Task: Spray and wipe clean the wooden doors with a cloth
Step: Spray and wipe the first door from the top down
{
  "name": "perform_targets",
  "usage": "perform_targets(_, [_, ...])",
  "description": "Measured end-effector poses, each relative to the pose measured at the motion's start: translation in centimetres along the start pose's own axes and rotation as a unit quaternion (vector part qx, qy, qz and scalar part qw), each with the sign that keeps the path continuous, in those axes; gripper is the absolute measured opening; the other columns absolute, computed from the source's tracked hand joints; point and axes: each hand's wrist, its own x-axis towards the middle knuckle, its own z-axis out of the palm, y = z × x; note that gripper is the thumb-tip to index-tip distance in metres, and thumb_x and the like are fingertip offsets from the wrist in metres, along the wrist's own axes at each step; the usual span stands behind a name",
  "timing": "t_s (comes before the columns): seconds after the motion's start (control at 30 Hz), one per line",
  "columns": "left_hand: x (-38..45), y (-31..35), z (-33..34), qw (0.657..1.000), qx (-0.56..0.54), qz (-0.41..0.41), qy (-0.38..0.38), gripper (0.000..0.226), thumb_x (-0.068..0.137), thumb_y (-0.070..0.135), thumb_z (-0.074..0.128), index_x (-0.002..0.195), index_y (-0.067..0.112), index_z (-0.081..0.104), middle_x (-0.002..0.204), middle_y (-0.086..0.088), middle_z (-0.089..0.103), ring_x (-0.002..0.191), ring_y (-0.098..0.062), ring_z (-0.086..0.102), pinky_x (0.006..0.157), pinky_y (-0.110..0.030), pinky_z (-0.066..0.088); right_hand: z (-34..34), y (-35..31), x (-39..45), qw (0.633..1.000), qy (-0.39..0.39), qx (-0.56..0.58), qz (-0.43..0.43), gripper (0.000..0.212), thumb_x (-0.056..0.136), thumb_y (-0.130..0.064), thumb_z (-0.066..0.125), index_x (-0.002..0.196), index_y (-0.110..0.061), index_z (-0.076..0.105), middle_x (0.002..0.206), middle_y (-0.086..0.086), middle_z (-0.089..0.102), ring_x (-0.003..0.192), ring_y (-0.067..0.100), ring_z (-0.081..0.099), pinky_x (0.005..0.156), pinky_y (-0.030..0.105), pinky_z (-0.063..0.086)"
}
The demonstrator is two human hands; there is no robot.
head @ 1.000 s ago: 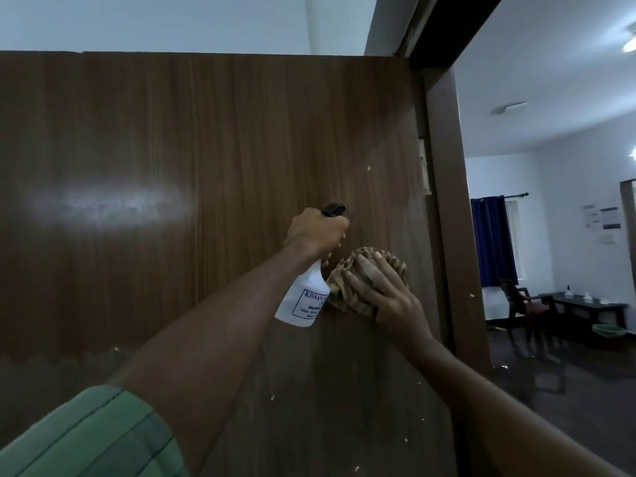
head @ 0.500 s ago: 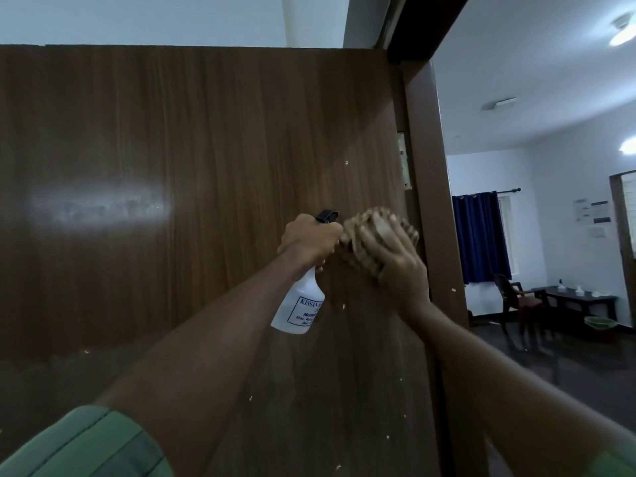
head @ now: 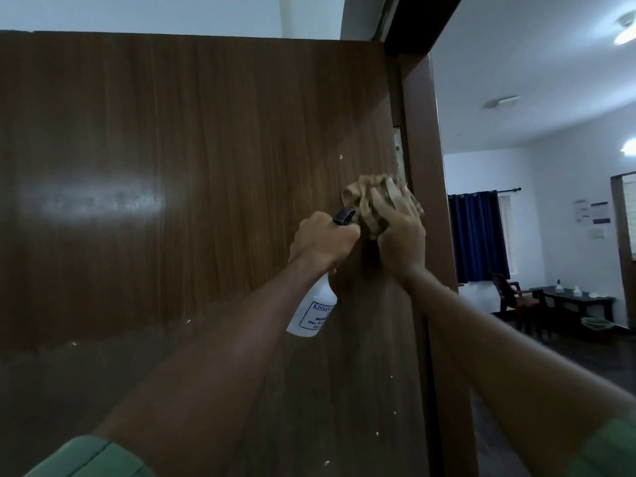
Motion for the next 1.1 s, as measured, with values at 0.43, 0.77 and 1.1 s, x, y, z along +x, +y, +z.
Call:
perform_targets(0.43, [-1.1,-3.4,1.7,0.999,0.051,-0.007,0.004,0.03,0.088,0.038,0.065,0.072,0.013,0.067,0.069,-0.005,0.068,0.059,-0.022,0.061,0.061,-0.035,0.049,1.7,1.6,-13.2,0.999,0.001,0.019,-0.034,0.049,0.099,-0.012,0.065,0.147,-0.024,0.059,0.167,-0.006,0.031,0.159,0.027,0.02,0.121,0.034,0.021])
perform_targets(0.77, [-4.3,-6.7,3.9,0.985,0.145,-0.022,-0.094,0.025,0.093,0.044,0.068,0.094,0.019,0.068,0.087,-0.004,0.071,0.077,-0.022,0.07,0.073,-0.039,0.058,-0.1,2.0,-6.6,0.995,0.001,0.094,0.019,0.073,0.091,0.016,0.04,0.145,-0.03,0.059,0.159,0.0,0.046,0.155,0.023,0.031,0.122,0.05,0.036])
perform_targets(1.1, [-6.3,-8.2,5.8,0.99,0.136,-0.034,-0.017,0.031,0.088,0.041,0.066,0.066,0.018,0.063,0.07,0.001,0.068,0.065,-0.022,0.065,0.061,-0.032,0.048,-0.1,2.8,-14.6,0.997,-0.061,0.034,-0.034,0.055,0.101,-0.006,0.059,0.151,-0.027,0.053,0.171,-0.005,0.024,0.16,0.025,0.012,0.119,0.05,0.028])
